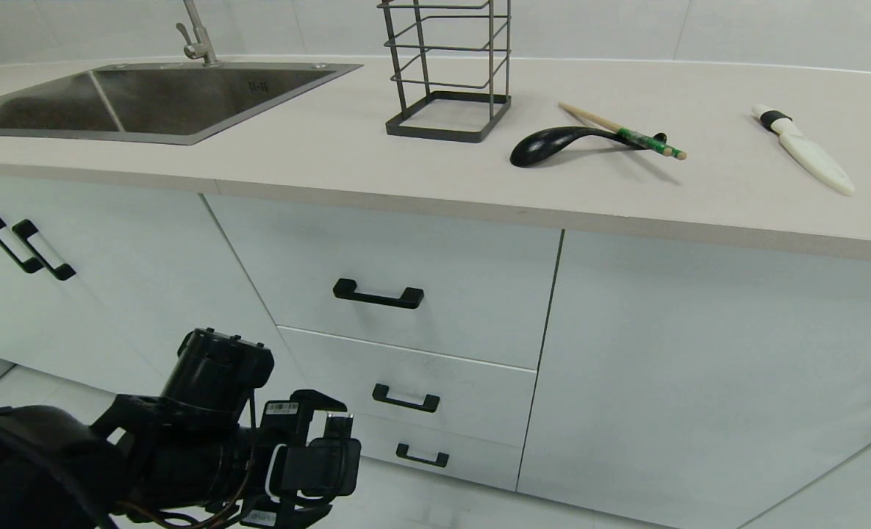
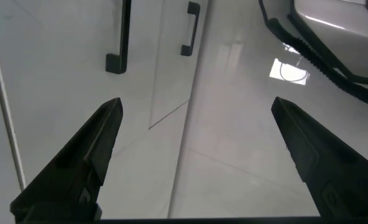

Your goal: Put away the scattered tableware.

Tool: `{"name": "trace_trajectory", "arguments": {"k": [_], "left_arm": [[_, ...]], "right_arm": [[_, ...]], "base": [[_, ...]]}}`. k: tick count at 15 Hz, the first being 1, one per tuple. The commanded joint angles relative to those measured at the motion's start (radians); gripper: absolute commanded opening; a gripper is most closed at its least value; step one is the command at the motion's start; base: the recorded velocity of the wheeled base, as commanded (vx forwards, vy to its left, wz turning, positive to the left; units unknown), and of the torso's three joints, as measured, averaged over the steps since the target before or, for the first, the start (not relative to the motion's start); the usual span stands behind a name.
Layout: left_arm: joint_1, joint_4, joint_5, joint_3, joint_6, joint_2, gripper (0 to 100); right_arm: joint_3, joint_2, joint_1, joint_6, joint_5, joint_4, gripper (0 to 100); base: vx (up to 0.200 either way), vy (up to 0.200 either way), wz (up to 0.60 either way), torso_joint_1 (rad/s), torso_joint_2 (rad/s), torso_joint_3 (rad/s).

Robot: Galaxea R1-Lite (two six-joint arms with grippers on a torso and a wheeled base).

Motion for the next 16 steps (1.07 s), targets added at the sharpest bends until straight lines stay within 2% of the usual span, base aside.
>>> {"name": "trace_trajectory", "arguments": {"k": [1,4,5,8,13,16], "left_arm": [[-0.005,-0.029,0.002,-0.019,-0.001,0.066,100],[-0.037,-0.061,0.002,-0.023,-0.004,0.102,100],[-0.063,-0.093,0.003,-0.029,-0.007,0.132,100],[-0.079,-0.115,0.003,-0.036,-0.035,0.158,100],[-0.083,-0.171,0.005,-0.050,-0.039,0.221,100],[-0.083,-0.230,0.023,-0.082,-0.062,0.281,100]], "right_arm": [[0.000,0.001,0.000,0.000,0.000,0.000,0],[0.000,0.001,0.000,0.000,0.000,0.000,0],[0.000,0.001,0.000,0.000,0.000,0.000,0],[0.000,0.001,0.000,0.000,0.000,0.000,0],[0.000,0.001,0.000,0.000,0.000,0.000,0],[0.000,0.001,0.000,0.000,0.000,0.000,0]], "base": [[0.000,0.000,0.00,0.000,0.00,0.000],[0.000,0.000,0.00,0.000,0.00,0.000],[0.000,0.000,0.00,0.000,0.00,0.000],[0.000,0.000,0.00,0.000,0.00,0.000],[0.000,0.000,0.00,0.000,0.00,0.000],[0.000,0.000,0.00,0.000,0.00,0.000]]}}
